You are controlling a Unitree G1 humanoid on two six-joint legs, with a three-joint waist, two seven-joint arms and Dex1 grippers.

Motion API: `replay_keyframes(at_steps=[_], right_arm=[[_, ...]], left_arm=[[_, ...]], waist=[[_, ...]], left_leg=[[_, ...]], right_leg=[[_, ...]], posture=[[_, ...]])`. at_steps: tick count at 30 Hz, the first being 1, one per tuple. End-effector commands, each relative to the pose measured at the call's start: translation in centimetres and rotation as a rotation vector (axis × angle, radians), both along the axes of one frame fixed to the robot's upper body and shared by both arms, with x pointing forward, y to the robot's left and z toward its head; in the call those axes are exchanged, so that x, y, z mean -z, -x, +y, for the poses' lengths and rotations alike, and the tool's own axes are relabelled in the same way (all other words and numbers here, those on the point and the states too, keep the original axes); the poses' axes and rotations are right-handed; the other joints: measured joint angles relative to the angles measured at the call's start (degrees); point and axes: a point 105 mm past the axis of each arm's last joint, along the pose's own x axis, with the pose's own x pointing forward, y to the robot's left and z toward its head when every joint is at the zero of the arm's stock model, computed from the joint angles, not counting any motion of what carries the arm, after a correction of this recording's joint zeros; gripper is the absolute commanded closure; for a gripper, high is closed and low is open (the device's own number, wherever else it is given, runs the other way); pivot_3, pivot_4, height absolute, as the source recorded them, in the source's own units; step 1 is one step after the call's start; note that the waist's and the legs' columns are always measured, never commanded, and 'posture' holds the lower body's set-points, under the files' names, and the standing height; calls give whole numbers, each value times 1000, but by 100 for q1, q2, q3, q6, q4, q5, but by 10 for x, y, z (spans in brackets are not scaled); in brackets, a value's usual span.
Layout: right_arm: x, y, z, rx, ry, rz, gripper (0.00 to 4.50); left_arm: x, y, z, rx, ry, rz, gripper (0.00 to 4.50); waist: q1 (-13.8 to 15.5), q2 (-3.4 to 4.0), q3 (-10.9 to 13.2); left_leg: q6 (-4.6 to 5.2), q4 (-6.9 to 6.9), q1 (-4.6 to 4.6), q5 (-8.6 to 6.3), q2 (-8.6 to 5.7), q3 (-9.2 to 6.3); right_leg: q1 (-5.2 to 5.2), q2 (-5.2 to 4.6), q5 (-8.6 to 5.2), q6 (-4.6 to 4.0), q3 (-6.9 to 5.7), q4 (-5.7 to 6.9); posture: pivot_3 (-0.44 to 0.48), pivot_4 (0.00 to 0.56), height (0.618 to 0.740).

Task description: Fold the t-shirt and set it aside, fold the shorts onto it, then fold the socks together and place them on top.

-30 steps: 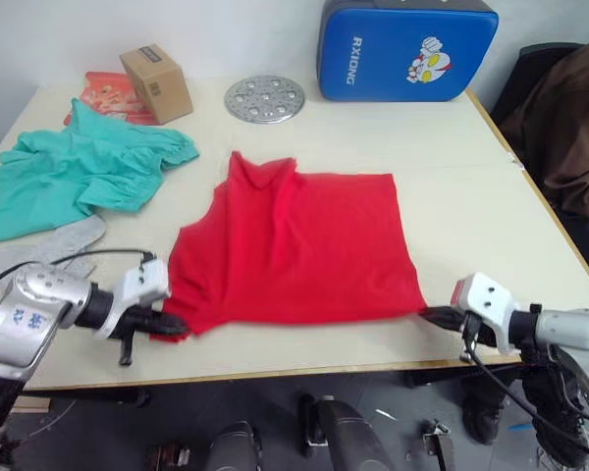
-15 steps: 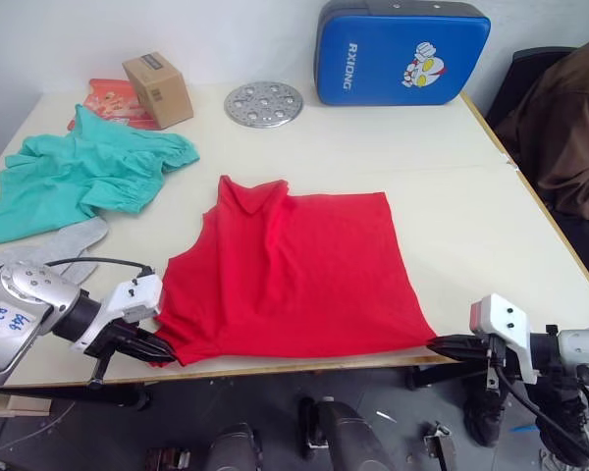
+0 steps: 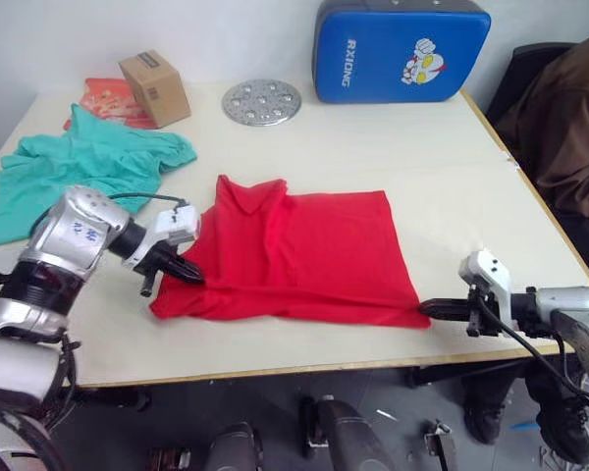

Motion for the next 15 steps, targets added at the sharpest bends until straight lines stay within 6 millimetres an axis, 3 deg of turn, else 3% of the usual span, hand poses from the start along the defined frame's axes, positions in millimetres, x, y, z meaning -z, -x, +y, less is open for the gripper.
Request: replay_keyframes(at_steps=[1, 3, 6, 9, 15], right_arm=[[-3, -8, 2, 23, 15, -39, 4500], [-6, -12, 4, 38, 5, -58, 4500], [-12, -12, 8, 59, -45, -51, 4500], [-17, -9, 9, 72, -64, -51, 3857], [-36, -4, 6, 103, -78, -111, 1801]], left_arm=[[-10, -2, -2, 56, 9, -2, 4477], [-10, -4, -2, 55, 18, -16, 4477], [-18, -5, 1, 43, 58, -26, 3855], [-29, -9, 8, 1, 98, -87, 2933], [-69, -3, 29, -144, 298, -176, 1041]], waist=[[-7, 0, 0], [-14, 0, 0], [-27, 0, 0], [-20, 0, 0], [-35, 0, 0]], left_leg=[[0, 4, 1, 0, 0, 2], [0, 7, 7, 0, -1, 10], [-3, 10, 12, 1, 0, 13], [-8, 10, 14, 4, 1, 13], [-11, 10, 13, 3, 4, 12]], right_leg=[[0, 0, 0, 0, 1, 2], [2, -1, 0, 0, 10, 11], [2, -1, 0, 0, 13, 21], [2, -1, -3, -5, 13, 25], [0, -1, -7, -12, 10, 28]], posture=[[0, 150, 740], [0, 150, 740], [0, 150, 740], [0, 150, 740], [0, 150, 740]])
